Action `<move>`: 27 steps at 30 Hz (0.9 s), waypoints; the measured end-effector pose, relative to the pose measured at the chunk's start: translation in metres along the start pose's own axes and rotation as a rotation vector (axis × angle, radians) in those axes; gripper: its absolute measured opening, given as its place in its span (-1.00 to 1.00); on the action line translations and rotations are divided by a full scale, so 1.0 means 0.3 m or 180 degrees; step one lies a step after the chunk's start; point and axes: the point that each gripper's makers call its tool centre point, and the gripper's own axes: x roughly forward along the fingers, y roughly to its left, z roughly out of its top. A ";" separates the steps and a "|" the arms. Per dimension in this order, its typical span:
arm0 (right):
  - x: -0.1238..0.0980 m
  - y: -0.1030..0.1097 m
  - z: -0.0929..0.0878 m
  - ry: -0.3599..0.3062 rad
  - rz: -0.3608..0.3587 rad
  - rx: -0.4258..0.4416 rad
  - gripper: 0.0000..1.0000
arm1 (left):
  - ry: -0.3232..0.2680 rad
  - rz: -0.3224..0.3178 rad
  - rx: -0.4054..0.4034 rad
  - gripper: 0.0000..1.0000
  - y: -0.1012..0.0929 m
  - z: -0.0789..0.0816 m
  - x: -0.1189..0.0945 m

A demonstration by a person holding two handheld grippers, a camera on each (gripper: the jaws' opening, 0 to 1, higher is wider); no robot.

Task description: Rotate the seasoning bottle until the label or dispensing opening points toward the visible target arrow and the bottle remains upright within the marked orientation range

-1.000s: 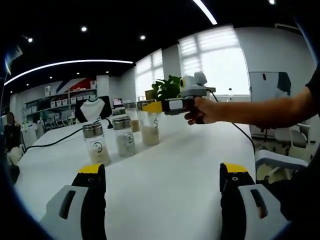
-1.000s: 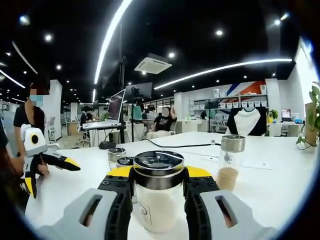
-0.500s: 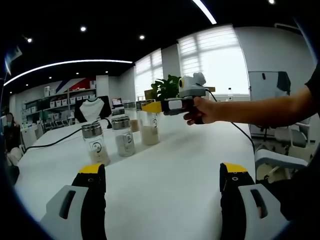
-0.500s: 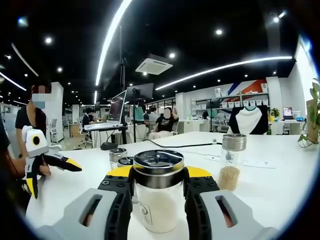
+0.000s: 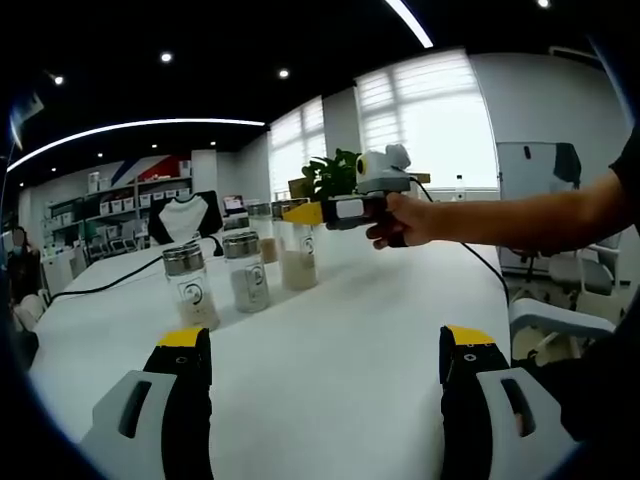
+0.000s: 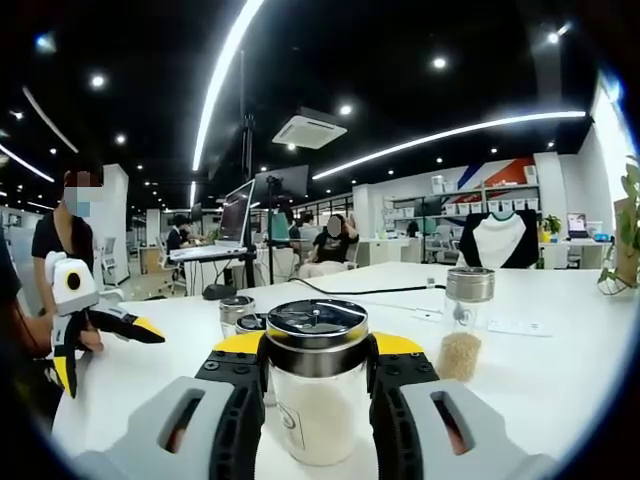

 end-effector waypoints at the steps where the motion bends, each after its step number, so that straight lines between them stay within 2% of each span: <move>1: 0.002 -0.002 0.000 0.0001 0.0009 0.0000 -0.27 | 0.0000 0.0001 0.0002 1.00 0.000 0.001 0.000; 27: 0.010 -0.010 0.002 -0.0032 0.0081 -0.0011 -0.27 | 0.0022 0.0001 0.0011 1.00 -0.001 -0.005 0.002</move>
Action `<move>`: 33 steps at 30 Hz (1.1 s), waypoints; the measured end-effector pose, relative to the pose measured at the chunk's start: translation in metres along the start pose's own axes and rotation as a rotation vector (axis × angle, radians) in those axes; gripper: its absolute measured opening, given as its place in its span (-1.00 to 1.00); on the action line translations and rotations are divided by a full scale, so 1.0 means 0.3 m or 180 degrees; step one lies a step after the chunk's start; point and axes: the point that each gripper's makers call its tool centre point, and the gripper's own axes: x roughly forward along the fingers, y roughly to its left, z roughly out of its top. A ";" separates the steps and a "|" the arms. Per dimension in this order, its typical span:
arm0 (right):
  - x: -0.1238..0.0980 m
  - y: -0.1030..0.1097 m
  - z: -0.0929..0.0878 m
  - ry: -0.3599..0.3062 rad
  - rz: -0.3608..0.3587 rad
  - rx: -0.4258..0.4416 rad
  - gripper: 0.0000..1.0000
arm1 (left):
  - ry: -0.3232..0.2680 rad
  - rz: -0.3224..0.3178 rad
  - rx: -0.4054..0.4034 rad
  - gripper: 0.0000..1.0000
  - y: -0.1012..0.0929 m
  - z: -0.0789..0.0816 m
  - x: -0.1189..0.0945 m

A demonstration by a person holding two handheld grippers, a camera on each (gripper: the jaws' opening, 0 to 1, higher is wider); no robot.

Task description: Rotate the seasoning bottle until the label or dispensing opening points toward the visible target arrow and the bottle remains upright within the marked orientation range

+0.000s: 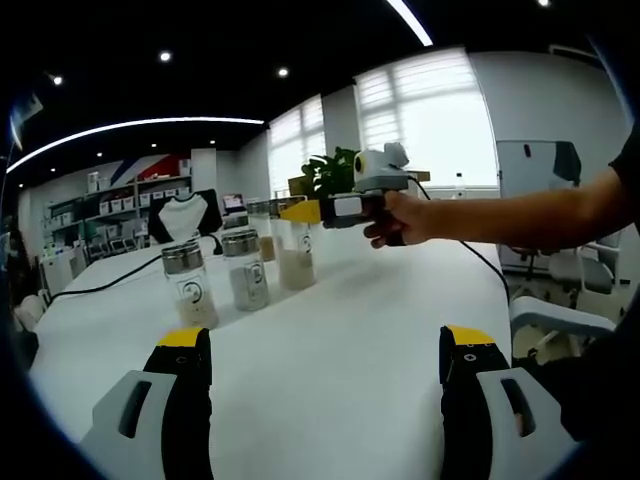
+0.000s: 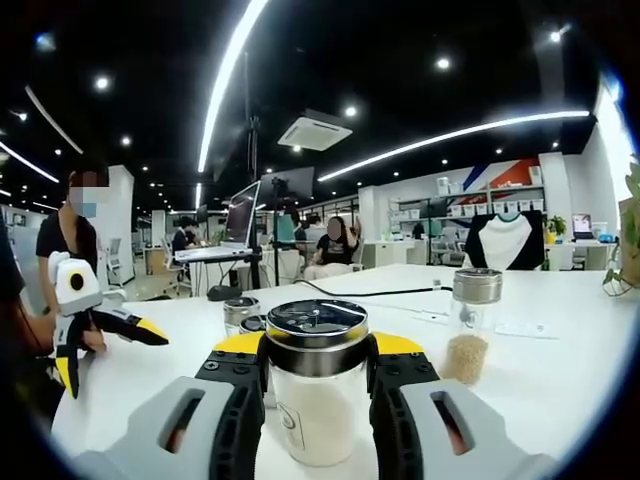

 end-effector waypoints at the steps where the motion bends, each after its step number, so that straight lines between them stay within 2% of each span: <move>1: -0.001 0.001 0.000 0.0004 0.0004 -0.0002 -0.27 | -0.0001 0.0005 -0.0001 1.00 0.002 0.001 -0.001; 16: -0.001 0.002 0.000 0.0023 0.0012 0.0014 -0.26 | 0.0002 0.0000 -0.0002 1.00 0.000 -0.001 0.000; 19: 0.002 0.002 -0.005 0.0124 -0.0049 0.0055 -0.21 | 0.0002 0.0002 -0.0005 1.00 0.001 -0.002 0.001; 20: 0.001 -0.010 -0.008 0.0175 -0.0134 -0.0071 -0.14 | -0.0001 0.0002 -0.0009 1.00 0.002 -0.002 0.002; 21: 0.006 -0.002 -0.002 0.0170 -0.0123 -0.0140 0.00 | -0.0002 0.0001 -0.0009 1.00 0.001 -0.001 0.002; 23: 0.009 0.014 0.014 0.0142 -0.0082 -0.0145 0.12 | 0.0003 -0.0007 -0.0002 1.00 -0.001 -0.001 0.002; 27: 0.002 0.010 0.071 0.0058 -0.0185 -0.0235 0.09 | 0.0003 -0.0006 -0.0012 1.00 0.000 -0.002 0.002; 33: -0.012 -0.040 0.155 -0.0158 -0.0447 -0.0242 0.10 | -0.0012 -0.0010 -0.0004 1.00 -0.002 0.003 0.000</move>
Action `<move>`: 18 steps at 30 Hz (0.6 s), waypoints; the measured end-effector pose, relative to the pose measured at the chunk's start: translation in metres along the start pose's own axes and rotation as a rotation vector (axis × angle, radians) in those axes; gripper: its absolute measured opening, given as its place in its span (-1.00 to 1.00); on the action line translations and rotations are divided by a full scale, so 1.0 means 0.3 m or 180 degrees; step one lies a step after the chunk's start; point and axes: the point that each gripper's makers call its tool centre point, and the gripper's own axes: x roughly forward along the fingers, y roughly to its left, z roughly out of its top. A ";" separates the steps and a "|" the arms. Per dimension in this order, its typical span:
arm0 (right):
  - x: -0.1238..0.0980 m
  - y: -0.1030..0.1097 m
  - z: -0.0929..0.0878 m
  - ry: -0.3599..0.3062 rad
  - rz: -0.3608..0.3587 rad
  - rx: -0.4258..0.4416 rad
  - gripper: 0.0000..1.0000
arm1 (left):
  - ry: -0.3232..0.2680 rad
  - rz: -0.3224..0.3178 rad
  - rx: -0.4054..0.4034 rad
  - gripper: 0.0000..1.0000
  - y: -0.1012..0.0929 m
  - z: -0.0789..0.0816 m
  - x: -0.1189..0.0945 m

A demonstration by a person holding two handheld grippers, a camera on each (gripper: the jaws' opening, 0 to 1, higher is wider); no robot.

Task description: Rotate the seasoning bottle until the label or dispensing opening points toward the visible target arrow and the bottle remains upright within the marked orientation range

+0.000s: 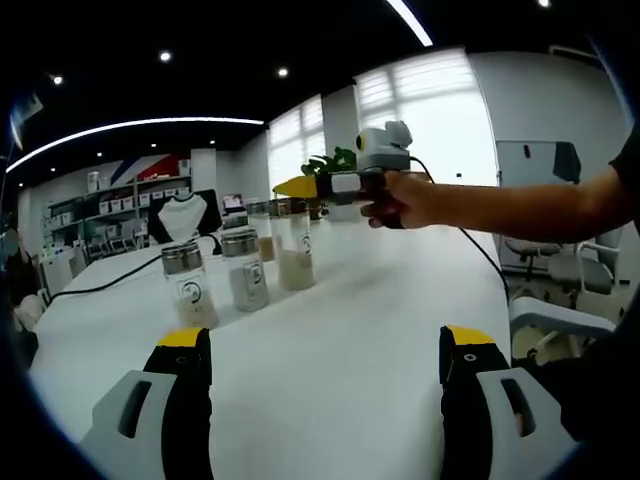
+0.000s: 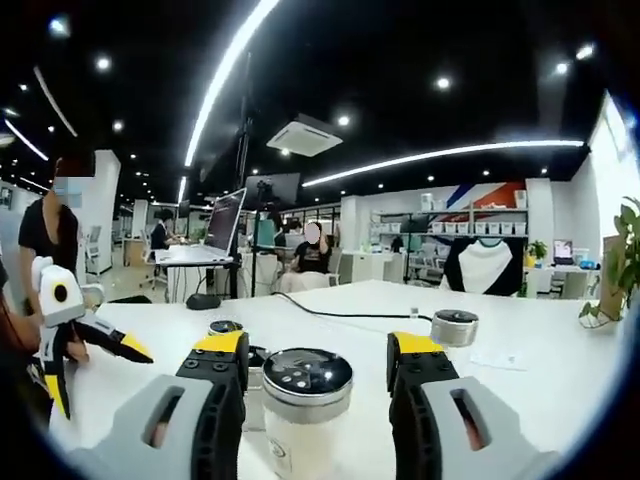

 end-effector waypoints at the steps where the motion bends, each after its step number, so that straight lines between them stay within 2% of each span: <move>1: -0.001 -0.010 0.005 -0.0013 -0.0027 -0.0003 0.10 | -0.0004 -0.0001 0.0001 1.00 0.000 0.001 0.000; 3: -0.002 -0.026 0.013 -0.0032 -0.0061 -0.0005 0.10 | -0.0002 0.0002 0.0001 1.00 0.000 0.001 -0.001; 7: -0.001 -0.112 0.047 -0.0069 -0.0241 0.0056 0.10 | 0.0013 0.0003 -0.0007 1.00 0.003 -0.005 -0.001; 11: 0.007 -0.214 0.041 0.0001 -0.0518 0.0052 0.05 | 0.0009 0.0001 -0.0010 1.00 0.001 -0.004 0.000; 15: 0.032 -0.272 -0.001 0.0085 -0.0694 0.0154 0.02 | 0.0014 -0.0007 -0.0013 1.00 -0.002 -0.007 0.004; 18: 0.063 -0.304 -0.061 0.0276 -0.0824 -0.0011 0.01 | 0.0016 -0.0011 -0.0009 1.00 -0.004 -0.006 0.004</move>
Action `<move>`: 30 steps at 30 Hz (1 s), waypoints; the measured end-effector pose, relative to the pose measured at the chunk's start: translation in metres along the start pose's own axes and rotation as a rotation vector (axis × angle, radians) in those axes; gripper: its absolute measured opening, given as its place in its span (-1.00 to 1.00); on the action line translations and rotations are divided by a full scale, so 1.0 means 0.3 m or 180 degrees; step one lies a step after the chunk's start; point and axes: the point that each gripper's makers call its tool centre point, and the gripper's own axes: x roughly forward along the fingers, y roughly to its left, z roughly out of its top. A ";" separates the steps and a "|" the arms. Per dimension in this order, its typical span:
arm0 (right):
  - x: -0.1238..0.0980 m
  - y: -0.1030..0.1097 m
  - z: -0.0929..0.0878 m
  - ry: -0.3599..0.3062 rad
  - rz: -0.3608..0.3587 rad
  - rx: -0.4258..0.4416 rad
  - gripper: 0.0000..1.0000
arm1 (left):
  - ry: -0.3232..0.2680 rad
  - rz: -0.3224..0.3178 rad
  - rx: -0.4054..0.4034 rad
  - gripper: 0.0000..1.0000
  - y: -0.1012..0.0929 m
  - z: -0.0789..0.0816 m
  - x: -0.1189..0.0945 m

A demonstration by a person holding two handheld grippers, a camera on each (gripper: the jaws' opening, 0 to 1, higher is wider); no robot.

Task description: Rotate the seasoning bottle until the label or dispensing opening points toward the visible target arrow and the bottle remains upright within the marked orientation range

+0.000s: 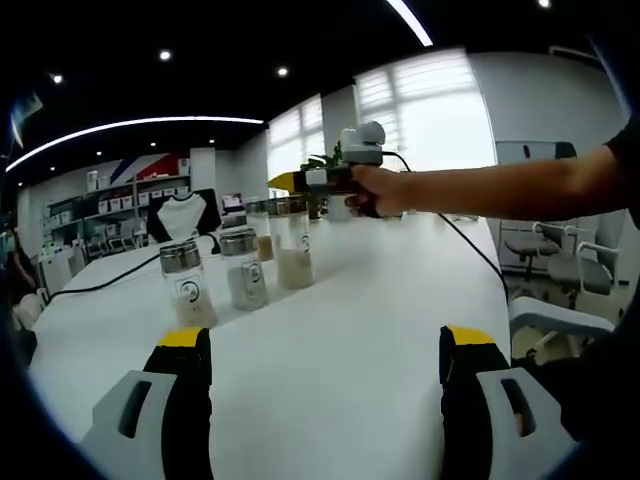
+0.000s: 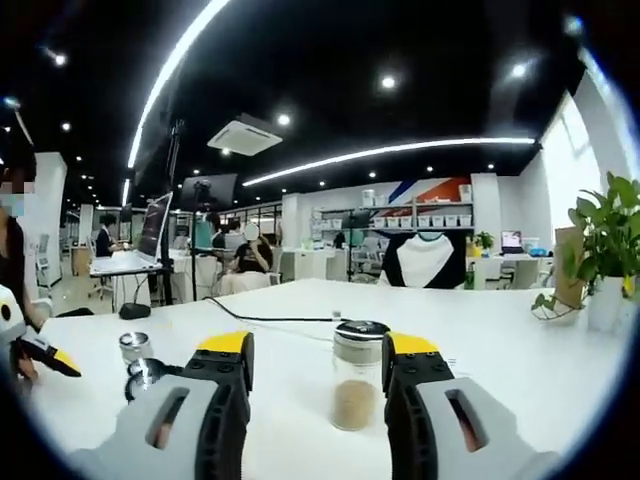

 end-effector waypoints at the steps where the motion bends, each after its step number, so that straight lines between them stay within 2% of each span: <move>1: 0.012 -0.009 -0.012 0.0032 -0.0042 -0.0044 0.01 | 0.0000 -0.0003 -0.0002 1.00 0.000 0.000 0.000; 12: 0.103 -0.098 -0.061 0.0046 -0.0473 -0.0167 -0.09 | -0.0012 0.0029 -0.0026 1.00 0.021 -0.005 -0.009; 18: 0.158 -0.099 -0.058 -0.0034 -0.0552 -0.0169 -0.09 | -0.0010 0.0040 -0.0019 1.00 0.025 -0.004 -0.011; 22: 0.174 -0.108 -0.061 -0.0038 -0.0689 -0.0188 -0.08 | -0.0012 0.0049 -0.0020 1.00 0.028 -0.003 -0.016; 30: 0.198 -0.082 -0.077 -0.0046 -0.0705 -0.0205 -0.13 | -0.0024 0.0053 -0.0020 1.00 0.037 -0.002 -0.014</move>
